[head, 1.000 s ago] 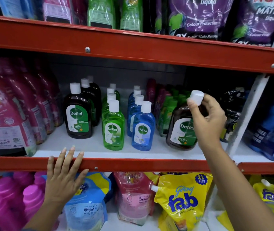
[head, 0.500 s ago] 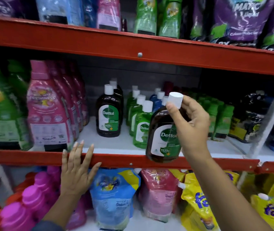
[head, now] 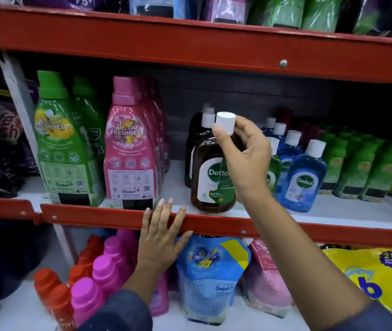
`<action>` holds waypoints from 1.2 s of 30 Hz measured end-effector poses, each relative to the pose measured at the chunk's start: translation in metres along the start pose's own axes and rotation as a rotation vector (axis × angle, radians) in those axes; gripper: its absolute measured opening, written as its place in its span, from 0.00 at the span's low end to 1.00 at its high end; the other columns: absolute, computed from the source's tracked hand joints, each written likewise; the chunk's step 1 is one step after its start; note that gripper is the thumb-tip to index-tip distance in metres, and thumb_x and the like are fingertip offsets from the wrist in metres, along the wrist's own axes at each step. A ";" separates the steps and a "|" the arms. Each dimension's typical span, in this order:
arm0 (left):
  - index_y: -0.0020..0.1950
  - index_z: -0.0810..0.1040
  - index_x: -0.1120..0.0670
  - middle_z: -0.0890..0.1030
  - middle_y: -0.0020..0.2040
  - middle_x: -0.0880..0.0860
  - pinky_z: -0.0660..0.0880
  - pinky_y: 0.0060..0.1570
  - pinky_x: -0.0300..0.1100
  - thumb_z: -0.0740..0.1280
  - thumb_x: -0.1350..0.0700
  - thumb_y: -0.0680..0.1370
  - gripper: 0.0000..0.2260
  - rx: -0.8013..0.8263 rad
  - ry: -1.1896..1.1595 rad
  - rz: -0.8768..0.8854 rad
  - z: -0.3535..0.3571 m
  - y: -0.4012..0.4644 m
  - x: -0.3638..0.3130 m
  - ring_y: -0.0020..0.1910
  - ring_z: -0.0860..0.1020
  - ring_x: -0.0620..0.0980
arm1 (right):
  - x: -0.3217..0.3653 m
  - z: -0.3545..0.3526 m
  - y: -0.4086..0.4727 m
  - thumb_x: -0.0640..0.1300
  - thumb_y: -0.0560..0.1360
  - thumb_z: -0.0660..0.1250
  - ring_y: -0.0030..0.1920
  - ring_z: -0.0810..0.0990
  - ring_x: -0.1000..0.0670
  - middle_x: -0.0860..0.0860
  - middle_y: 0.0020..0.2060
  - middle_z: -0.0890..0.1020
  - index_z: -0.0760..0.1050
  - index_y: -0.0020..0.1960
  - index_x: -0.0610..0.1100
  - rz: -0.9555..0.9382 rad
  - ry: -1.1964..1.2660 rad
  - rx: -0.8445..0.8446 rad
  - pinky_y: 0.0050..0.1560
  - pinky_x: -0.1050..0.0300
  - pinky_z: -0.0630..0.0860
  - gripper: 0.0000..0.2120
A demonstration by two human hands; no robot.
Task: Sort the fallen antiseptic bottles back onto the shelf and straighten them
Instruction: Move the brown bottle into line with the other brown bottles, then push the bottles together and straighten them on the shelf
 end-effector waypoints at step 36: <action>0.77 0.62 0.44 0.64 0.77 0.46 0.57 0.77 0.53 0.50 0.15 0.59 0.53 0.444 -1.378 -0.993 0.029 0.067 0.006 0.76 0.62 0.45 | -0.134 0.011 -0.075 0.83 0.58 0.58 0.71 0.72 0.53 0.55 0.71 0.75 0.69 0.72 0.54 0.658 0.137 0.113 0.74 0.43 0.66 0.51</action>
Point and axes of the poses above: each hand's wrist, its own y-axis towards the middle knuckle, its own z-axis out of the palm, x = y × z, the point moved 10 cm from there along y, towards the middle knuckle
